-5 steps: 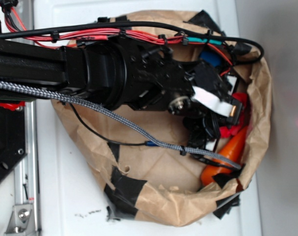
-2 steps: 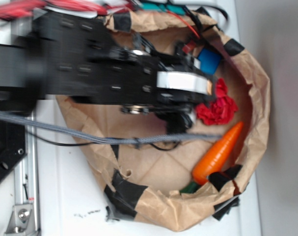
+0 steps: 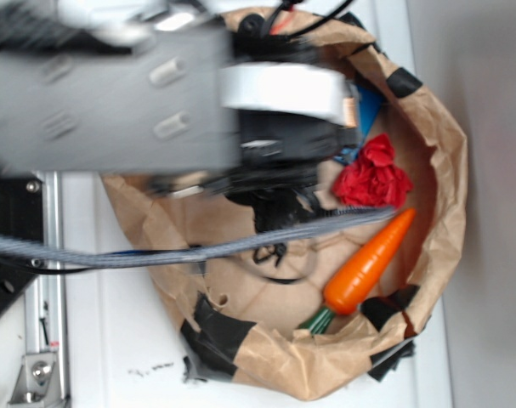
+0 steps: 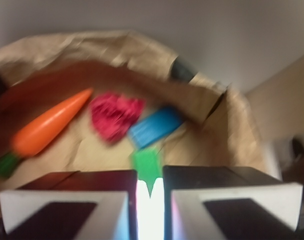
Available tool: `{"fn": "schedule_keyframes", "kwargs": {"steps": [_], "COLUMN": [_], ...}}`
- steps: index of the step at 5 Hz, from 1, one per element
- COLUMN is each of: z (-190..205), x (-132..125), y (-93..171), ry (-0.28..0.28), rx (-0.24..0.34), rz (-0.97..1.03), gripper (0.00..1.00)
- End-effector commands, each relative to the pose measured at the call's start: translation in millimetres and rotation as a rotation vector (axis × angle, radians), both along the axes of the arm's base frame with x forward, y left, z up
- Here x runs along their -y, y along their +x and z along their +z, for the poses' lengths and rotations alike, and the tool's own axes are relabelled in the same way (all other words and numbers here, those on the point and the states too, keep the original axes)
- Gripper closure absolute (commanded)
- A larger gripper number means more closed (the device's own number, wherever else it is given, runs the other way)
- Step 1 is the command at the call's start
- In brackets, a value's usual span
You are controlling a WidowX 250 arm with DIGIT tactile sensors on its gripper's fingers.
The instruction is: Grab the red paper.
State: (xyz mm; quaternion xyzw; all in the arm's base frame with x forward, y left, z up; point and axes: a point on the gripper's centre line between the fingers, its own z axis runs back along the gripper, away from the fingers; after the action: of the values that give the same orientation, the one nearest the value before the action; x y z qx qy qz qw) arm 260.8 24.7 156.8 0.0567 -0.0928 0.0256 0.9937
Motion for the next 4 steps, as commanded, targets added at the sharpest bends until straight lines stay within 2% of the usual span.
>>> {"fn": "schedule_keyframes", "kwargs": {"steps": [1,2,3,4], "z": [4,-13,-38,-59], "x": [3,1,19,33], "y": [26,40,54,65], "ry": [-0.106,-0.135,-0.113,-0.054], "rx": [-0.152,-0.033,0.206,0.286], "rz": [0.117,0.071,-0.187,-0.392], "gripper": [0.26,0.0,0.0,0.0]}}
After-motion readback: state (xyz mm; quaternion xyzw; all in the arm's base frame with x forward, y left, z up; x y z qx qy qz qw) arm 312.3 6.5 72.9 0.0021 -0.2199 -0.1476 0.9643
